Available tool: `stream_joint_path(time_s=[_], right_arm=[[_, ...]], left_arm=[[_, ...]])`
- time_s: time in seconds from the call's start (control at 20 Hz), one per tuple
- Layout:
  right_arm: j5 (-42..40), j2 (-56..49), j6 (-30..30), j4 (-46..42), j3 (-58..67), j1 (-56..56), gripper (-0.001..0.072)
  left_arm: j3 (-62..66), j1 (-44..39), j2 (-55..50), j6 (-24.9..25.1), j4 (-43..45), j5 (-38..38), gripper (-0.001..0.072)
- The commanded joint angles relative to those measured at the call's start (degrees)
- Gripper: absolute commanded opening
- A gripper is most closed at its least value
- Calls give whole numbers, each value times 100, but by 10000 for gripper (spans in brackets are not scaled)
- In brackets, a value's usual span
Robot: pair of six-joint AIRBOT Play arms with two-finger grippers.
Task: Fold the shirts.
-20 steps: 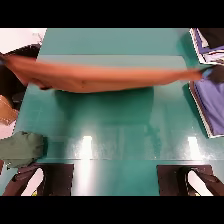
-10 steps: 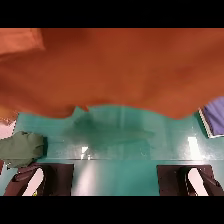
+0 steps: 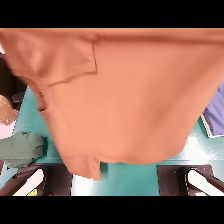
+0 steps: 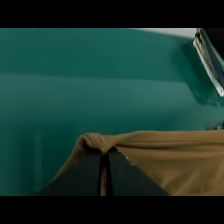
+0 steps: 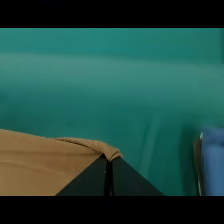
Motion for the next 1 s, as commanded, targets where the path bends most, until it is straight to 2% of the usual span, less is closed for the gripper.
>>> stream_joint_path(time_s=[0.0, 0.1, 0.35, 0.5, 0.65, 0.8, 0.85, 0.95], right_arm=[[216, -1051, 184, -1174, -647, 791, 12], [205, -1801, 184, -1172, -664, 905, 12], [-339, -3565, 181, -1069, 457, 914, 12], [-566, -4111, 181, -916, 1187, 914, 12], [-498, -4009, 177, -938, 850, 925, 11], [-560, -3569, 173, -986, -201, 925, 12], [-675, -3412, 173, -986, -623, 925, 12], [-949, -3176, 173, -964, -1368, 942, 12]], left_arm=[[-730, -754, -992, 216, 944, 0, 26], [-752, -1078, -1777, 214, 1617, 299, 26], [-737, -1121, -3167, 173, 1624, 2247, 27], [-734, -1121, -3381, 221, 1628, 2855, 28], [-734, -1121, -3300, 225, 1674, 2446, 27], [-804, -1121, -3281, 487, 1786, 953, 27], [-942, -1121, -3281, 494, 1856, 664, 27], [-1340, -1121, -3281, 498, 1856, 623, 27]])
